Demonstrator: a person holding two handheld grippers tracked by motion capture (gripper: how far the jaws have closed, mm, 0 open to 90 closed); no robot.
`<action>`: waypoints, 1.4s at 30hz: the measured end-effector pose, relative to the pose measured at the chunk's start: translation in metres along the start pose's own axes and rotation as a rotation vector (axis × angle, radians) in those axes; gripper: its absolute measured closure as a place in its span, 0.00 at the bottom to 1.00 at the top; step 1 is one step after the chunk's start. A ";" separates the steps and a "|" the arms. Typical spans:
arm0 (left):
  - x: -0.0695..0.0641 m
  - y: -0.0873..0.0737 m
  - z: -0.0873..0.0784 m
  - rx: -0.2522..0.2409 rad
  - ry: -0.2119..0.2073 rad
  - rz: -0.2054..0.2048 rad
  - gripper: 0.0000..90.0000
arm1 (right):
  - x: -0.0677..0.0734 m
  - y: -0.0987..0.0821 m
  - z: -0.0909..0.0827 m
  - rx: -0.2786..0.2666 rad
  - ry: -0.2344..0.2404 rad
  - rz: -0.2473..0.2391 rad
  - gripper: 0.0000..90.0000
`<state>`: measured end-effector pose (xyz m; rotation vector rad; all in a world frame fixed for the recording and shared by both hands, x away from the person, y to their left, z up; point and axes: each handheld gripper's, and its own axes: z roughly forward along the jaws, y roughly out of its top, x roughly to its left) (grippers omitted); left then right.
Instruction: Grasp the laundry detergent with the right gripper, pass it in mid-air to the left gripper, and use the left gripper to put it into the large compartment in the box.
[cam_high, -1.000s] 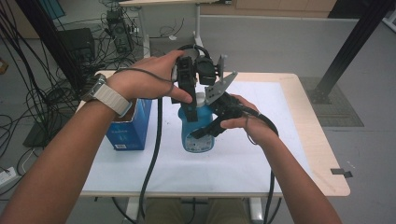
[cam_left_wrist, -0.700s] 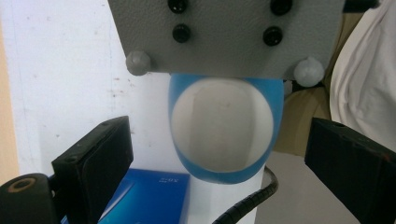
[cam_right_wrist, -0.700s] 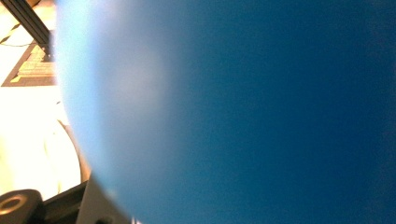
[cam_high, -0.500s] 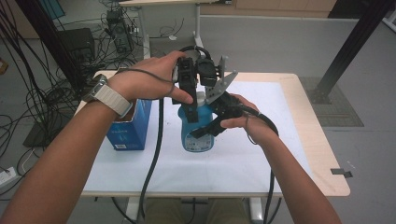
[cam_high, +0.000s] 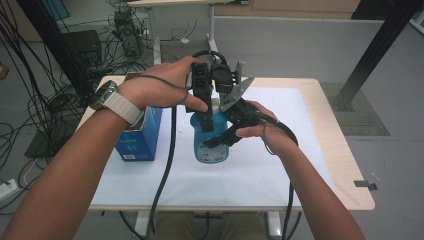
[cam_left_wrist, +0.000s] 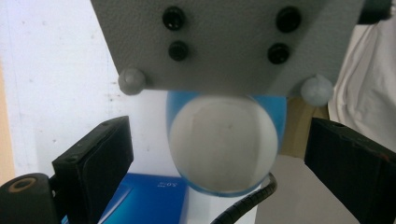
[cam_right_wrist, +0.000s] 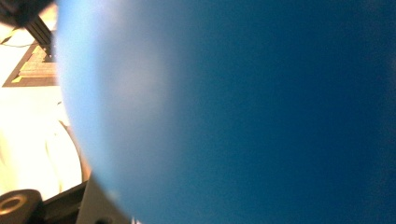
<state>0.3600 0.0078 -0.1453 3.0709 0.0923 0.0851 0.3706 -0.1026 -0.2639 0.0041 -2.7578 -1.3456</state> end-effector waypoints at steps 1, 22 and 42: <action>0.000 0.000 0.000 -0.003 0.000 -0.001 0.10 | 0.000 0.000 0.000 0.000 0.003 -0.001 0.48; 0.001 0.001 0.007 -0.030 -0.017 0.004 0.14 | 0.002 0.002 -0.003 -0.027 0.003 -0.014 0.48; 0.001 0.003 0.011 -0.043 -0.030 0.017 0.19 | 0.004 0.003 -0.007 -0.043 0.015 -0.015 0.48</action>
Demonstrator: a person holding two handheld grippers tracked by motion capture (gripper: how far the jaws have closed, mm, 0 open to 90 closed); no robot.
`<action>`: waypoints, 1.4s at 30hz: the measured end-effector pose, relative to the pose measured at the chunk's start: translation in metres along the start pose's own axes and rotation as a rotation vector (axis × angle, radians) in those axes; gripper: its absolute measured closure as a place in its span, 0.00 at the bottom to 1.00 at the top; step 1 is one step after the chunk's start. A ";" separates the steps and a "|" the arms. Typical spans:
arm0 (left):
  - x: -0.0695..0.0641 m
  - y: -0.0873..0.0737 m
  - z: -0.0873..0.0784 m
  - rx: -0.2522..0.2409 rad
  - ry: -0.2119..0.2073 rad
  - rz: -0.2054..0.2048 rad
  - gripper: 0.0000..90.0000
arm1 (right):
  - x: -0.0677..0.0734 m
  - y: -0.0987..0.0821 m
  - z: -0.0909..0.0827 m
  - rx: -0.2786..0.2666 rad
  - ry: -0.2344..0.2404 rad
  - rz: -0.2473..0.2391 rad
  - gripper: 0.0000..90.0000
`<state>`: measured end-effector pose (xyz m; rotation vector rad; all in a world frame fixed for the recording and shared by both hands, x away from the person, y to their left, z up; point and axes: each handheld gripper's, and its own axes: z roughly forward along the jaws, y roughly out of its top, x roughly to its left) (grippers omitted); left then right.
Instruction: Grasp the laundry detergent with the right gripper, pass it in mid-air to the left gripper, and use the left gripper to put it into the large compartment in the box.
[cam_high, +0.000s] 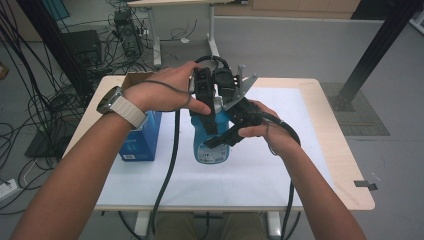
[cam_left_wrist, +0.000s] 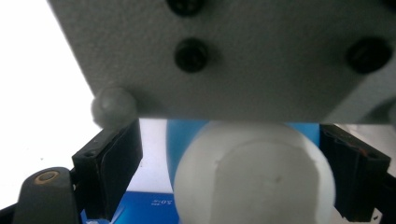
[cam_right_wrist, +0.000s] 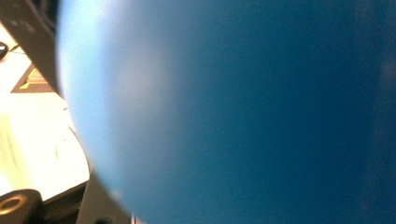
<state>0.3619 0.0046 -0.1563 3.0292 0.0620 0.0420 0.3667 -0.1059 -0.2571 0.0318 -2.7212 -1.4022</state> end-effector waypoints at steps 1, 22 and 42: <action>0.000 0.000 0.000 0.000 0.000 0.001 0.19 | 0.000 0.000 0.000 0.001 0.001 0.001 0.48; 0.000 0.000 0.005 -0.010 -0.025 0.009 0.27 | 0.000 0.001 0.000 -0.005 -0.001 -0.005 0.48; 0.001 -0.002 0.008 -0.014 -0.063 -0.007 0.41 | 0.000 -0.001 0.002 -0.007 0.007 -0.006 0.48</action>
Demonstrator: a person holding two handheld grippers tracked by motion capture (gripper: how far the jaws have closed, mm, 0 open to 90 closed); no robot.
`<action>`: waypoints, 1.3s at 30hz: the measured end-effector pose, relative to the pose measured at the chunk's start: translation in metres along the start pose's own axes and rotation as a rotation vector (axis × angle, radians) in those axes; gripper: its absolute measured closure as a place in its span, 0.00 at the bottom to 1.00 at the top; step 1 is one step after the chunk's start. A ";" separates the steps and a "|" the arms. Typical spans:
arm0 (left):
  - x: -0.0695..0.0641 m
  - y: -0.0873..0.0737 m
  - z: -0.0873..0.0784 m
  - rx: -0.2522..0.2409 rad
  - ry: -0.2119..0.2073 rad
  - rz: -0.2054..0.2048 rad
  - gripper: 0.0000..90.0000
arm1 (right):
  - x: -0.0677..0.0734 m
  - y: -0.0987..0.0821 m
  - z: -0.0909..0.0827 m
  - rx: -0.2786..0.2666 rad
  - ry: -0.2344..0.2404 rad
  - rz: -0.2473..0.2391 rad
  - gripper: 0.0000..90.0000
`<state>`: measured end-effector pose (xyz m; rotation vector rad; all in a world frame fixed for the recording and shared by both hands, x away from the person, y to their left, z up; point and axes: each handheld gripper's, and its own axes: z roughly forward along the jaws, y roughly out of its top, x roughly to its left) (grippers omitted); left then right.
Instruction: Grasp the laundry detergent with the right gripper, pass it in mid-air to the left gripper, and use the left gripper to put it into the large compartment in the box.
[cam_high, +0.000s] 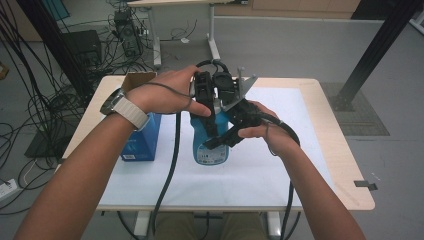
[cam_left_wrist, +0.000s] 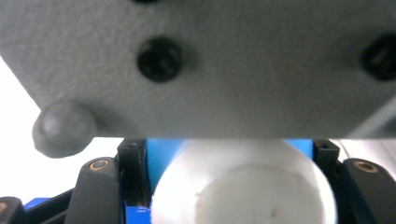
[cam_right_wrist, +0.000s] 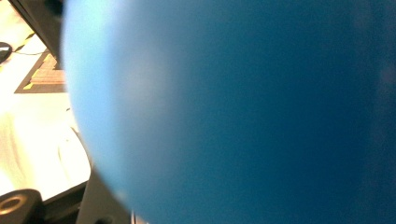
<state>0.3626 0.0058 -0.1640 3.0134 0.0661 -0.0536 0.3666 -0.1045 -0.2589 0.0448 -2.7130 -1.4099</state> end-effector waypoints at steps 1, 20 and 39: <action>0.000 0.000 0.000 -0.001 0.000 0.001 0.41 | 0.001 0.000 0.000 0.004 0.001 0.010 0.48; 0.000 -0.002 0.002 -0.008 0.001 0.000 0.42 | 0.001 0.000 0.000 0.013 -0.005 0.007 0.48; 0.000 -0.005 0.002 -0.016 -0.002 0.000 0.41 | 0.000 0.001 0.003 0.019 0.004 0.005 0.48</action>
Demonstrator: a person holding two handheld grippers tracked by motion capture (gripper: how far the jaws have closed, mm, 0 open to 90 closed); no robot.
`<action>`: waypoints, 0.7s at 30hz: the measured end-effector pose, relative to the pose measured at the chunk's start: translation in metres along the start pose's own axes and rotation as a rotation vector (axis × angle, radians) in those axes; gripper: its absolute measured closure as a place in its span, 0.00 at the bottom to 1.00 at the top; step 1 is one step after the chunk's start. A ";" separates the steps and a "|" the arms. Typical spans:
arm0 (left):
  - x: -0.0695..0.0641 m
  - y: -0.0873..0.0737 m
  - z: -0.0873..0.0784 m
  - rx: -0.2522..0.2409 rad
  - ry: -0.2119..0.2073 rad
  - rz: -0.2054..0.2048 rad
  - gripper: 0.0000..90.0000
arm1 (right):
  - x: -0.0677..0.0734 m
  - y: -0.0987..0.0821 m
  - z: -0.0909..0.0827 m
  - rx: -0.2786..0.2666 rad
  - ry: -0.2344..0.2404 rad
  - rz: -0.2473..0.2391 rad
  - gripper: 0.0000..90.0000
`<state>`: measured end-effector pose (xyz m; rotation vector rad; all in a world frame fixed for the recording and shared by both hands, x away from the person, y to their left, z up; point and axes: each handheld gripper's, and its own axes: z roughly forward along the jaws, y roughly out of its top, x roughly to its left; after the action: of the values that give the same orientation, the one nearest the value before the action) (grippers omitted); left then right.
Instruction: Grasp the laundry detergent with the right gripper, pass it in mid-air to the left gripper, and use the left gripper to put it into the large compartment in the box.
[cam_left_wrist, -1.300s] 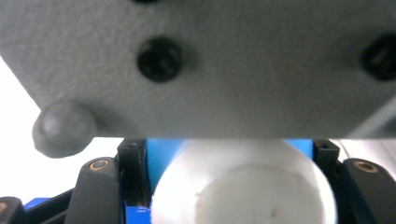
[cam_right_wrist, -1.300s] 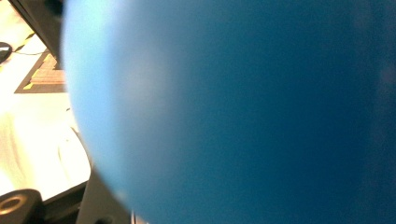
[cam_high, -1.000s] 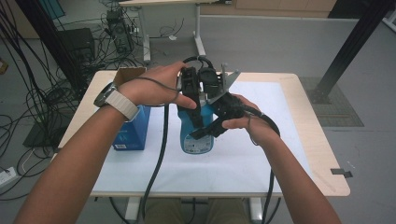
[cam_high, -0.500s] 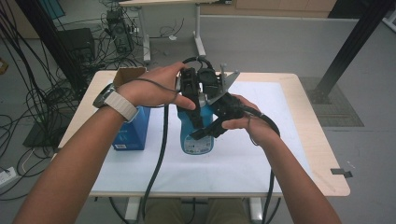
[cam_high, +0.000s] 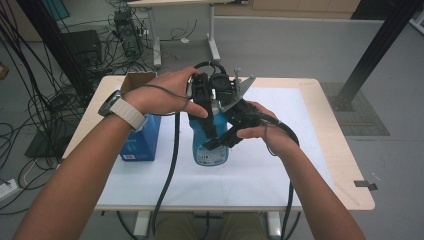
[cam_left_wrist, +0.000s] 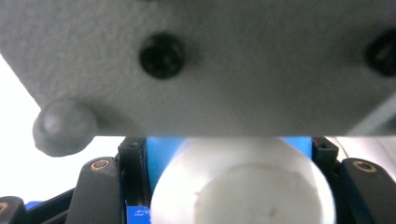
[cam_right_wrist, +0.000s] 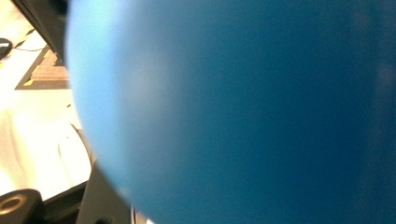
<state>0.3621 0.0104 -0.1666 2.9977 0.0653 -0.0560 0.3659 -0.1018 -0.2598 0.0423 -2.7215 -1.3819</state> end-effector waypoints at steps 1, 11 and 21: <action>0.000 0.000 0.000 -0.005 -0.002 -0.001 0.41 | 0.000 0.000 0.000 -0.001 0.000 0.001 0.48; 0.001 -0.001 0.000 -0.006 -0.002 -0.002 0.41 | 0.001 0.001 -0.001 0.005 0.001 0.014 0.48; 0.001 -0.002 0.000 -0.010 -0.001 -0.003 0.41 | 0.000 0.001 0.000 0.013 0.000 0.008 0.48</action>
<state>0.3631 0.0123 -0.1670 2.9880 0.0695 -0.0576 0.3662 -0.1015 -0.2586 0.0328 -2.7277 -1.3615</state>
